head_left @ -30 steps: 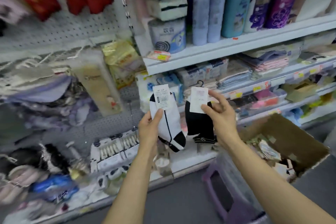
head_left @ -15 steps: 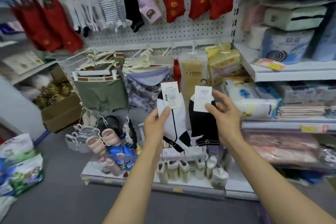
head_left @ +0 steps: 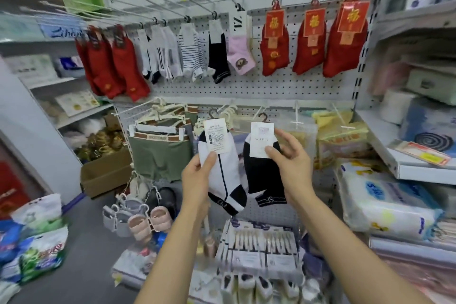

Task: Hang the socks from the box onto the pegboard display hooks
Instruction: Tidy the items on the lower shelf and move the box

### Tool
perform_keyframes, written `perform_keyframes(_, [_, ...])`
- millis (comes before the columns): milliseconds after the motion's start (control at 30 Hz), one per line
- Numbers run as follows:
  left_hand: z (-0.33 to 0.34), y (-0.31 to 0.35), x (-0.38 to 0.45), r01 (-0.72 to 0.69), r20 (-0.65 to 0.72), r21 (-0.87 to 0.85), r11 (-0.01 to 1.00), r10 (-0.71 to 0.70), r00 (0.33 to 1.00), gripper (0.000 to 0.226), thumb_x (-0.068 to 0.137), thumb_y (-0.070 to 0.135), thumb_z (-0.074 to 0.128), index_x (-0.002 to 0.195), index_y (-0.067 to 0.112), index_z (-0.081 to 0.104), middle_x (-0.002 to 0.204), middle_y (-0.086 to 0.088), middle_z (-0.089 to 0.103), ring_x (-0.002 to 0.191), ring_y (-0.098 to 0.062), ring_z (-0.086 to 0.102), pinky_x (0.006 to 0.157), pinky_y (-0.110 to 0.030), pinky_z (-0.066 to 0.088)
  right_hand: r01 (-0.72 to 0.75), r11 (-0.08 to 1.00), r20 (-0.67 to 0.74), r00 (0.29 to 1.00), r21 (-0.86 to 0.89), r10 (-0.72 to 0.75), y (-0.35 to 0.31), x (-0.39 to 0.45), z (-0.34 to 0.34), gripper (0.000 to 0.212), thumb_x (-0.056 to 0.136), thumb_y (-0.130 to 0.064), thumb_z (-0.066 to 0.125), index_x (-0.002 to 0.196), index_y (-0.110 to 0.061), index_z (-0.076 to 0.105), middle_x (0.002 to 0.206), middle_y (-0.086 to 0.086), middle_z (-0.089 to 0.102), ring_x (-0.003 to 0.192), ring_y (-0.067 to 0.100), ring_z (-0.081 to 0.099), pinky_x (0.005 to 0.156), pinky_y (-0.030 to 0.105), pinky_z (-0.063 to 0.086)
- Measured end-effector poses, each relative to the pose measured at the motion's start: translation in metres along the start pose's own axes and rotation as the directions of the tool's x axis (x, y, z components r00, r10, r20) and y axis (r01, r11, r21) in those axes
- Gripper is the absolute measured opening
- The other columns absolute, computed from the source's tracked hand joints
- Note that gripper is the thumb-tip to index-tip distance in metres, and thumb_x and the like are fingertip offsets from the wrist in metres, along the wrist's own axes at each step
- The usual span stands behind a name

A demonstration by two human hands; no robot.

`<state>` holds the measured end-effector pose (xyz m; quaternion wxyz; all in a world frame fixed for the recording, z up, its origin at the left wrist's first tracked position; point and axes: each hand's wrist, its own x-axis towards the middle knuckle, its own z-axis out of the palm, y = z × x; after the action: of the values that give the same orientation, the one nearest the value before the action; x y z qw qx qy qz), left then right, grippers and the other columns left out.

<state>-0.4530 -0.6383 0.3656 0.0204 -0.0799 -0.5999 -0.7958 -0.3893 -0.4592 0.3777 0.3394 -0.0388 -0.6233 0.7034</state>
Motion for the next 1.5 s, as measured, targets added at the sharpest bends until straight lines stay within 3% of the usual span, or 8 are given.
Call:
perform_keyframes(300, [0.016, 0.020, 0.050, -0.071, 0.004, -0.027, 0.997, 0.071, 0.997, 0.019, 0.091, 0.024, 0.069, 0.110, 0.027, 0.072, 0.113, 0.004, 0.074, 0.109, -0.022, 0.068, 0.101, -0.052, 0.049, 0.102, 0.995, 0.050, 0.994, -0.011, -0.101, -0.015, 0.074, 0.024, 0.043, 0.089, -0.004, 0.068, 0.126, -0.025, 0.062, 0.110, 0.003, 0.073, 0.104, 0.018, 0.069, 0.094, 0.044, 0.055])
perform_keyframes(467, [0.016, 0.029, 0.097, -0.092, 0.014, -0.052, 0.994, 0.092, 0.996, 0.015, 0.092, 0.020, 0.067, 0.106, 0.023, 0.073, 0.109, 0.004, 0.075, 0.104, -0.022, 0.070, 0.098, -0.049, 0.051, 0.155, 0.988, 0.021, 0.988, -0.024, -0.154, -0.025, 0.119, 0.055, 0.041, 0.089, -0.003, 0.066, 0.125, -0.023, 0.063, 0.082, -0.009, 0.071, 0.088, 0.013, 0.070, 0.079, 0.032, 0.056])
perform_keyframes(700, [-0.006, 0.046, 0.175, -0.088, 0.070, -0.125, 0.988, 0.097, 0.993, 0.019, 0.093, 0.017, 0.066, 0.111, 0.019, 0.071, 0.110, 0.004, 0.075, 0.104, -0.019, 0.070, 0.090, -0.039, 0.052, 0.264, 0.962, -0.021, 0.964, -0.074, -0.266, -0.019, 0.184, 0.126, 0.043, 0.087, -0.008, 0.069, 0.125, -0.029, 0.064, 0.119, -0.007, 0.068, 0.116, 0.014, 0.061, 0.103, 0.043, 0.049])
perform_keyframes(833, [-0.032, 0.065, 0.217, -0.112, 0.110, -0.110, 0.988, 0.124, 0.986, 0.021, 0.093, 0.017, 0.065, 0.113, 0.019, 0.071, 0.110, 0.003, 0.075, 0.100, -0.017, 0.071, 0.088, -0.038, 0.054, 0.322, 0.939, -0.068, 0.941, -0.123, -0.332, -0.028, 0.225, 0.168, 0.040, 0.088, 0.000, 0.065, 0.123, -0.020, 0.063, 0.086, -0.009, 0.062, 0.076, -0.006, 0.062, 0.074, 0.015, 0.051])
perform_keyframes(900, [-0.045, 0.073, 0.236, -0.127, 0.128, -0.102, 0.987, 0.140, 0.982, 0.017, 0.093, 0.016, 0.065, 0.109, 0.020, 0.071, 0.108, 0.002, 0.075, 0.097, -0.016, 0.072, 0.087, -0.037, 0.055, 0.354, 0.913, -0.097, 0.921, -0.200, -0.378, -0.034, 0.251, 0.189, 0.039, 0.089, -0.007, 0.065, 0.124, -0.023, 0.063, 0.077, -0.001, 0.058, 0.066, 0.004, 0.059, 0.063, 0.024, 0.049])
perform_keyframes(967, [-0.055, 0.077, 0.254, -0.132, 0.142, -0.101, 0.986, 0.145, 0.979, 0.017, 0.093, 0.016, 0.064, 0.109, 0.017, 0.071, 0.107, 0.002, 0.076, 0.098, -0.018, 0.072, 0.089, -0.040, 0.054, 0.371, 0.884, -0.098, 0.906, -0.286, -0.412, -0.038, 0.279, 0.208, 0.039, 0.090, -0.014, 0.064, 0.126, -0.029, 0.060, 0.093, 0.005, 0.064, 0.081, 0.019, 0.062, 0.068, 0.034, 0.051])
perform_keyframes(1167, [-0.067, 0.076, 0.288, -0.139, 0.166, -0.098, 0.986, 0.153, 0.974, 0.021, 0.093, 0.016, 0.065, 0.114, 0.014, 0.070, 0.109, 0.002, 0.075, 0.102, -0.020, 0.071, 0.090, -0.040, 0.054, 0.382, 0.842, -0.155, 0.871, -0.382, -0.466, -0.049, 0.340, 0.245, 0.041, 0.091, -0.009, 0.062, 0.130, -0.021, 0.058, 0.118, -0.007, 0.061, 0.108, 0.009, 0.054, 0.082, 0.010, 0.038])
perform_keyframes(1500, [-0.055, 0.077, 0.321, -0.154, 0.170, -0.066, 0.986, 0.163, 0.972, 0.026, 0.093, 0.018, 0.066, 0.118, 0.016, 0.069, 0.111, 0.002, 0.075, 0.101, -0.016, 0.071, 0.084, -0.034, 0.054, 0.393, 0.821, -0.114, 0.872, -0.415, -0.475, -0.037, 0.388, 0.251, 0.045, 0.089, -0.005, 0.063, 0.131, -0.019, 0.059, 0.126, -0.008, 0.061, 0.104, 0.006, 0.051, 0.095, 0.023, 0.045])
